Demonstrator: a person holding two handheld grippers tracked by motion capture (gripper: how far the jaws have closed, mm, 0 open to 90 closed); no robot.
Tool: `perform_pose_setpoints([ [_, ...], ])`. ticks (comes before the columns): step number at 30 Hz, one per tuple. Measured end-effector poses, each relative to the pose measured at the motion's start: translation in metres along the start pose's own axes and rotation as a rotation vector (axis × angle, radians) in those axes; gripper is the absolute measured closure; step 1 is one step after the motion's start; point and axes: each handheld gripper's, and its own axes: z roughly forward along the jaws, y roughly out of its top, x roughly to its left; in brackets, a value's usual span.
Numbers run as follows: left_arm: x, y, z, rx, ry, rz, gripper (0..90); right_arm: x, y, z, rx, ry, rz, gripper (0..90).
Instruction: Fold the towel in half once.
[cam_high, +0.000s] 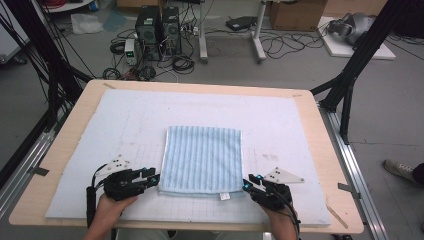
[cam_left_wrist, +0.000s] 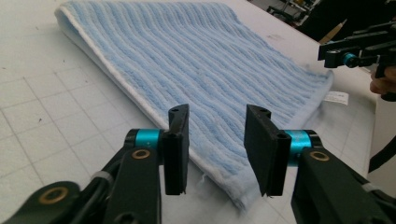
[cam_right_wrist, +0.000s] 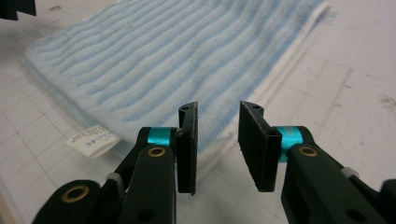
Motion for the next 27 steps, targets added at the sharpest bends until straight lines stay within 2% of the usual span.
perform_pose_setpoints([
  [2,0.000,0.000,0.006,0.028,0.011,-0.006,71.4,0.005,0.003,0.007,0.015,0.013,-0.013,66.8],
  [4,-0.001,-0.001,0.011,0.052,0.014,-0.013,73.9,0.009,0.004,0.015,0.043,0.012,-0.052,67.3],
  [7,-0.006,-0.001,0.017,0.097,0.009,-0.008,75.6,0.013,0.002,0.024,0.123,-0.013,-0.109,70.5],
  [8,-0.007,-0.001,0.019,0.103,0.009,-0.007,75.8,0.013,0.001,0.025,0.133,-0.022,-0.121,70.8],
  [10,-0.009,-0.002,0.020,0.126,0.001,-0.006,76.0,0.013,-0.001,0.023,0.130,-0.026,-0.120,72.8],
  [15,-0.013,-0.003,0.024,0.181,-0.016,-0.005,75.7,0.013,-0.001,0.020,0.144,-0.054,-0.155,74.0],
  [18,-0.015,-0.003,0.025,0.201,-0.023,-0.001,75.5,0.011,-0.004,0.017,0.143,-0.066,-0.146,74.0],
  [22,-0.015,-0.003,0.025,0.186,-0.027,-0.002,74.5,0.011,-0.004,0.014,0.118,-0.055,-0.143,72.4],
  [24,-0.013,-0.002,0.023,0.137,-0.023,-0.002,71.5,0.011,-0.001,0.013,0.075,-0.026,-0.115,68.1],
  [27,-0.011,0.004,0.020,0.071,0.014,0.020,63.7,0.007,0.007,0.016,0.043,-0.028,-0.088,63.9],
])
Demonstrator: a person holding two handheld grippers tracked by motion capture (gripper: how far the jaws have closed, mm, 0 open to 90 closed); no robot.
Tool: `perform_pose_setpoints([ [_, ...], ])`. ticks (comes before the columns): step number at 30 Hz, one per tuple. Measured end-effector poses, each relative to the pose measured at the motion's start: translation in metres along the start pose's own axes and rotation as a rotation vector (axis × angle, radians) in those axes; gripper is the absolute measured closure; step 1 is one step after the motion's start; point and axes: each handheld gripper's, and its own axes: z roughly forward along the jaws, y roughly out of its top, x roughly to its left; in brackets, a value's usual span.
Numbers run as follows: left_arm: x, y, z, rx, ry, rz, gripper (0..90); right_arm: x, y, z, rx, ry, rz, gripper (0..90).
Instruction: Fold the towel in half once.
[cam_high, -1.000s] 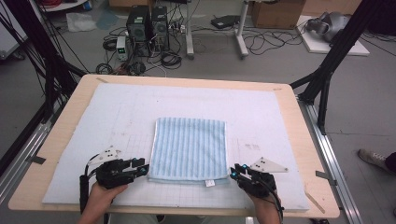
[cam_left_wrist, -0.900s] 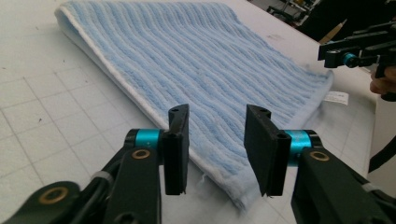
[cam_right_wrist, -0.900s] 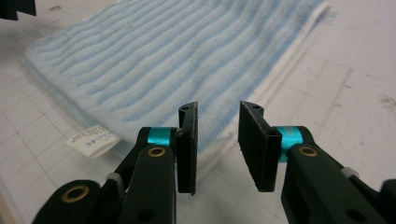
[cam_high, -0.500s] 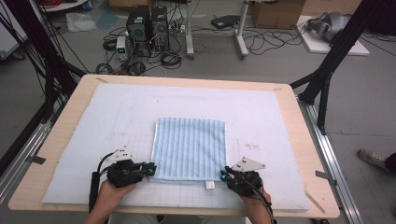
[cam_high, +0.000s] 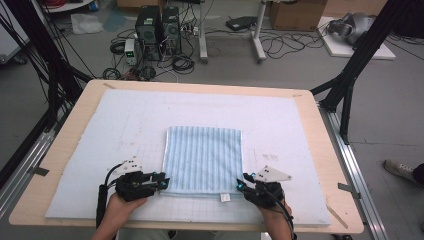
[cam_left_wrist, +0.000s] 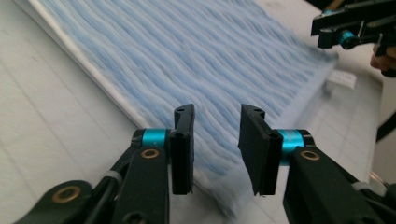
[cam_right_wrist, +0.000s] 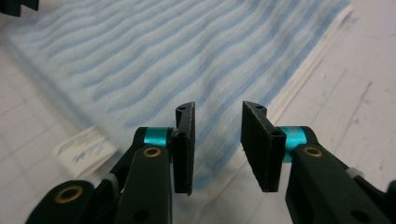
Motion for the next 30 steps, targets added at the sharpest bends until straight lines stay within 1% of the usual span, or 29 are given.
perform_pose_setpoints([
  [1,0.002,0.003,0.000,-0.020,0.009,0.016,62.9,-0.003,0.004,0.002,-0.006,-0.005,0.002,63.2],
  [3,0.008,0.010,0.001,-0.041,0.024,0.025,65.5,-0.007,0.012,0.006,-0.022,-0.014,0.015,63.2],
  [4,0.012,0.014,0.003,-0.049,0.027,0.026,69.0,-0.011,0.017,0.008,-0.033,-0.016,0.022,63.3],
  [5,0.016,0.018,0.004,-0.056,0.038,0.020,70.6,-0.014,0.021,0.010,-0.040,-0.017,0.029,63.3],
  [6,0.021,0.023,0.007,-0.062,0.040,0.015,70.9,-0.017,0.025,0.013,-0.045,-0.016,0.038,63.4],
  [8,0.030,0.032,0.012,-0.061,0.048,0.021,70.9,-0.025,0.032,0.020,-0.045,-0.024,0.053,64.9],
  [9,0.033,0.035,0.015,-0.064,0.053,0.022,70.8,-0.029,0.034,0.023,-0.042,-0.029,0.061,66.5],
  [10,0.038,0.038,0.017,-0.078,0.064,0.026,70.4,-0.031,0.036,0.026,-0.037,-0.035,0.064,69.1],
  [13,0.050,0.049,0.026,-0.084,0.082,0.006,67.4,-0.040,0.044,0.033,-0.028,-0.052,0.061,77.0],
  [15,0.057,0.056,0.031,-0.096,0.093,0.004,67.4,-0.046,0.049,0.038,-0.026,-0.057,0.059,78.9],
  [16,0.060,0.058,0.034,-0.113,0.103,0.005,67.5,-0.049,0.053,0.042,-0.024,-0.058,0.062,79.2],
  [18,0.066,0.065,0.042,-0.098,0.111,0.006,68.3,-0.056,0.061,0.051,-0.029,-0.056,0.066,79.2],
  [20,0.071,0.070,0.048,-0.099,0.110,0.006,68.2,-0.060,0.067,0.060,-0.027,-0.058,0.071,78.6],
  [22,0.075,0.073,0.053,-0.107,0.124,0.003,66.4,-0.063,0.073,0.070,-0.026,-0.066,0.069,78.2],
  [23,0.077,0.075,0.055,-0.101,0.129,0.003,65.3,-0.066,0.076,0.077,-0.023,-0.065,0.064,78.2],
  [25,0.083,0.078,0.061,-0.089,0.142,-0.012,64.4,-0.070,0.080,0.086,-0.015,-0.065,0.066,78.2],
  [26,0.088,0.079,0.065,-0.081,0.145,-0.030,63.5,-0.072,0.082,0.092,-0.006,-0.064,0.067,78.0],
  [27,0.090,0.080,0.067,-0.080,0.146,-0.034,63.4,-0.075,0.083,0.098,0.009,-0.059,0.072,78.0],
  [28,0.092,0.080,0.071,-0.065,0.153,-0.046,63.6,-0.076,0.083,0.102,0.023,-0.057,0.077,77.8],
  [30,0.094,0.079,0.078,-0.027,0.160,-0.043,65.6,-0.078,0.083,0.110,0.049,-0.057,0.070,77.7],
])
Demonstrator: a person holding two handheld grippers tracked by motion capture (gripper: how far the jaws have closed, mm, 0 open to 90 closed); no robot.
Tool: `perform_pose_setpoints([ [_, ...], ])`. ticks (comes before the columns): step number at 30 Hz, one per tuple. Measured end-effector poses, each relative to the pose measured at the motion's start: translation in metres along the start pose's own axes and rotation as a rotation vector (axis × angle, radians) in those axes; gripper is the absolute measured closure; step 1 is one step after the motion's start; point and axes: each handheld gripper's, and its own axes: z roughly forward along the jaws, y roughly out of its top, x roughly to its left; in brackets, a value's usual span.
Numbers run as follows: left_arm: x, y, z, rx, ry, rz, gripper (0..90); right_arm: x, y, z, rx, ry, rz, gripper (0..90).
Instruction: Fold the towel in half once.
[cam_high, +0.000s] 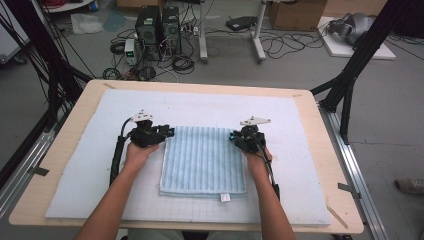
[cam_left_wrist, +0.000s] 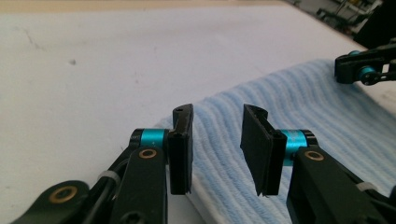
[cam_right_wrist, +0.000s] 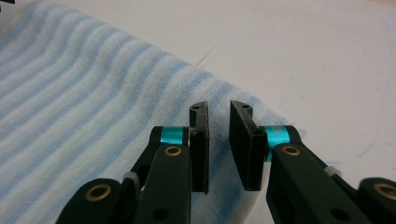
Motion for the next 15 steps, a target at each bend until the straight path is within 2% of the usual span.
perform_pose_setpoints([
  [2,-0.001,0.000,0.007,0.059,0.032,0.014,68.5,-0.001,0.000,0.006,0.035,-0.009,-0.008,77.7],
  [4,-0.004,-0.001,0.011,0.093,0.052,0.018,70.6,-0.004,-0.002,0.011,0.057,-0.028,0.004,77.5],
  [6,-0.005,-0.003,0.015,0.129,0.065,0.003,70.9,-0.008,-0.003,0.012,0.058,-0.034,0.019,77.5],
  [7,-0.006,-0.004,0.016,0.133,0.067,0.004,70.4,-0.009,-0.004,0.012,0.055,-0.036,0.025,77.5],
  [9,-0.008,-0.004,0.016,0.139,0.075,0.005,69.6,-0.010,-0.004,0.012,0.061,-0.063,0.006,77.5],
  [11,-0.008,-0.004,0.016,0.141,0.076,0.005,69.6,-0.013,-0.004,0.012,0.056,-0.062,0.017,77.1],
  [14,-0.007,-0.004,0.014,0.144,0.064,0.008,69.5,-0.012,-0.005,0.012,0.053,-0.069,0.002,74.7],
  [15,-0.006,-0.004,0.013,0.140,0.056,-0.004,68.9,-0.012,-0.004,0.012,0.054,-0.071,0.002,72.4],
])
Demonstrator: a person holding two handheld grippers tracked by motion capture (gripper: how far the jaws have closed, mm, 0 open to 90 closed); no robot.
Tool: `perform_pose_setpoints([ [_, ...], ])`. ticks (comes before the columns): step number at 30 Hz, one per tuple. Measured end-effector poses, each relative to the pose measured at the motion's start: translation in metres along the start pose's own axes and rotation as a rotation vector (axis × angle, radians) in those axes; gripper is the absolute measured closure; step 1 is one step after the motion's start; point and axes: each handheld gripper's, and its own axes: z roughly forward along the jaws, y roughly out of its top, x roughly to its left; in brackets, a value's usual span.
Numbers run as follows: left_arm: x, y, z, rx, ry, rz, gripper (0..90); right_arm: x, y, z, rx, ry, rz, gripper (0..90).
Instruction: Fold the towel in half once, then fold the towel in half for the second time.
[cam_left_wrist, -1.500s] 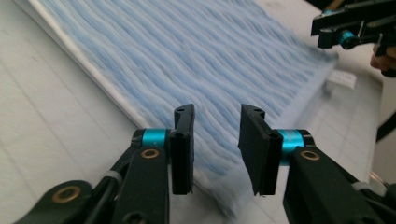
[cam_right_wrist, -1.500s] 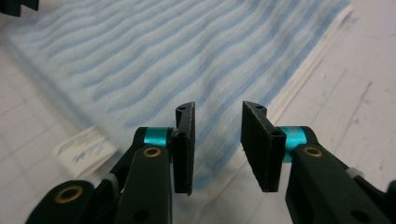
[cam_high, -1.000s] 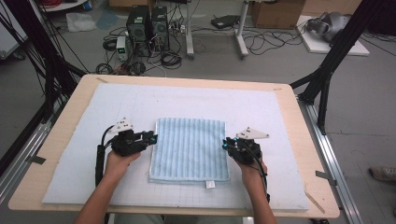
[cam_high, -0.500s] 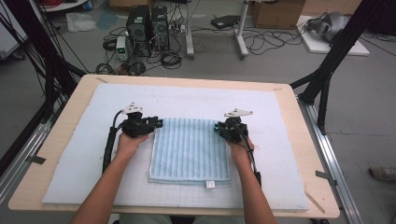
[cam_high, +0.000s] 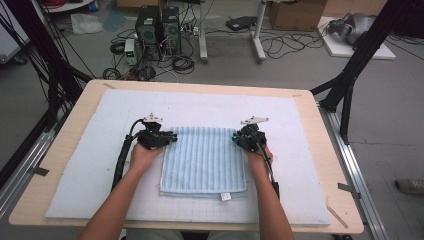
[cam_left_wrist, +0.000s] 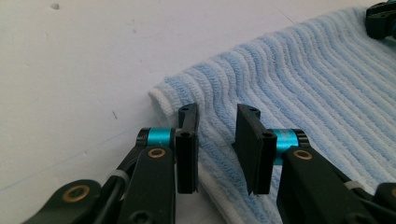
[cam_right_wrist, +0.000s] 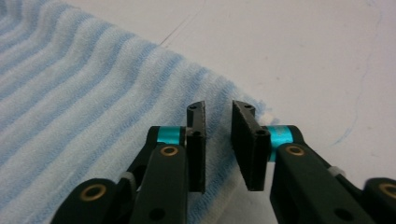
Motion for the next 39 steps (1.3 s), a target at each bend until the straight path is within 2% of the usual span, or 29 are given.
perform_pose_setpoints([
  [3,0.002,0.000,-0.007,-0.042,-0.037,-0.005,55.8,-0.004,0.000,-0.009,-0.032,0.026,0.037,59.0],
  [4,0.001,-0.001,-0.010,-0.077,-0.044,-0.011,50.2,-0.005,0.000,-0.014,-0.041,0.027,0.041,55.6],
  [7,0.002,-0.001,-0.022,-0.157,-0.073,-0.012,34.9,-0.008,0.002,-0.032,-0.093,0.038,0.025,44.6],
  [8,0.002,-0.002,-0.028,-0.194,-0.097,-0.008,29.3,-0.009,0.002,-0.039,-0.106,0.039,0.016,39.8],
  [10,0.003,-0.002,-0.035,-0.227,-0.120,-0.017,17.3,-0.010,0.001,-0.051,-0.117,0.052,0.002,27.5],
  [12,0.004,-0.002,-0.044,-0.264,-0.156,-0.022,14.8,-0.012,-0.001,-0.063,-0.117,0.039,-0.011,16.2],
  [13,0.004,-0.002,-0.048,-0.276,-0.159,-0.019,14.8,-0.013,-0.003,-0.071,-0.117,0.044,-0.018,11.1],
  [15,0.004,-0.002,-0.055,-0.310,-0.174,-0.015,14.8,-0.015,-0.007,-0.081,-0.146,0.046,-0.043,10.5],
  [18,0.005,-0.002,-0.064,-0.319,-0.181,0.003,15.0,-0.020,-0.016,-0.094,-0.177,0.049,-0.090,10.0],
  [24,0.005,-0.005,-0.073,-0.323,-0.161,0.027,15.6,-0.029,-0.028,-0.100,-0.211,0.062,-0.036,9.9],
  [29,0.005,-0.005,-0.075,-0.313,-0.148,0.027,15.6,-0.031,-0.028,-0.100,-0.205,0.085,-0.016,9.9],
  [35,0.005,-0.002,-0.076,-0.318,-0.138,0.028,15.7,-0.029,-0.028,-0.101,-0.201,0.077,-0.019,9.9],
  [39,0.004,0.000,-0.075,-0.313,-0.135,0.030,15.6,-0.031,-0.029,-0.100,-0.197,0.075,-0.004,9.9],
])
